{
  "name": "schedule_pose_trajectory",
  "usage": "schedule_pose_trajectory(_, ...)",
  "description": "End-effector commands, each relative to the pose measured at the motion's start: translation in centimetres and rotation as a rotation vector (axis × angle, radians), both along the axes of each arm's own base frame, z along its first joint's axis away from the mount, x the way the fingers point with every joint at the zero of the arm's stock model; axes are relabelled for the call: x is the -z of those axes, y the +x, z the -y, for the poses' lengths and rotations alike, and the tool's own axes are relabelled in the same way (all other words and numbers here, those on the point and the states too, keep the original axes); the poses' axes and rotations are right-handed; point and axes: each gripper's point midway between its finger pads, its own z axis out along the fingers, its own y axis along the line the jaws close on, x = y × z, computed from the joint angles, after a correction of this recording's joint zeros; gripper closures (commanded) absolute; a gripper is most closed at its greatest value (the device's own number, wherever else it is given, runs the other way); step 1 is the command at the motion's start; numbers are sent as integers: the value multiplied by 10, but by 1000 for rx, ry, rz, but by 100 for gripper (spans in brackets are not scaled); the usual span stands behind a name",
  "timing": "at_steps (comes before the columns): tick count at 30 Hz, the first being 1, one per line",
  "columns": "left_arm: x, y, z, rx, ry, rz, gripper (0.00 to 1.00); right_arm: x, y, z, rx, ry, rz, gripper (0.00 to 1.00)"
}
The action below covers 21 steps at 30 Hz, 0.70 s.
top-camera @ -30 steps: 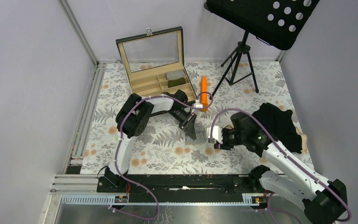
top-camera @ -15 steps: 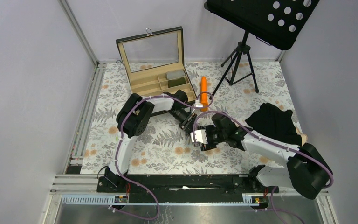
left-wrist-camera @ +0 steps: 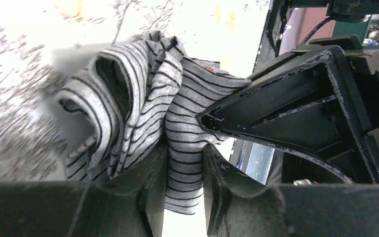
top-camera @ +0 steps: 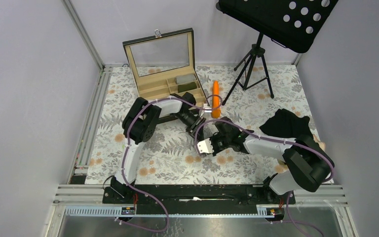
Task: Roll the underwear
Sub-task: Roll the underwear to the center of the board.
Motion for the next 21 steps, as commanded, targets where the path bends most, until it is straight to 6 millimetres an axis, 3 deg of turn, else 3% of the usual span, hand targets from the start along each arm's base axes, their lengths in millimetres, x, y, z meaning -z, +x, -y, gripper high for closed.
schedule_pose_trajectory(1, -27, 62, -36, -94, 66, 271, 70, 29, -39, 23, 19, -162, -234, 94)
schedule_pose_trajectory(6, -97, 114, -70, -282, 93, 583, 58, 24, -37, 26, 139, -220, -441, 94)
schedule_pose_trajectory(8, -123, 125, -83, -365, 103, 717, 55, 20, -40, 30, 180, -242, -578, 94)
schedule_pose_trajectory(13, -197, 129, -108, -569, 52, 1070, 49, 19, -29, 26, 333, -246, -929, 93)
schedule_pose_trajectory(15, -214, 113, -111, -553, 6, 1224, 43, 18, -18, 22, 380, -252, -1010, 93)
schedule_pose_trajectory(17, -222, 86, -99, -430, -54, 1354, 36, 19, -10, 21, 415, -255, -1081, 93)
schedule_pose_trajectory(19, -212, 60, -88, -266, -68, 1418, 34, 22, -1, 21, 456, -254, -1122, 93)
schedule_pose_trajectory(21, -187, 31, -79, -73, -81, 1409, 34, 28, 4, 23, 479, -264, -1141, 93)
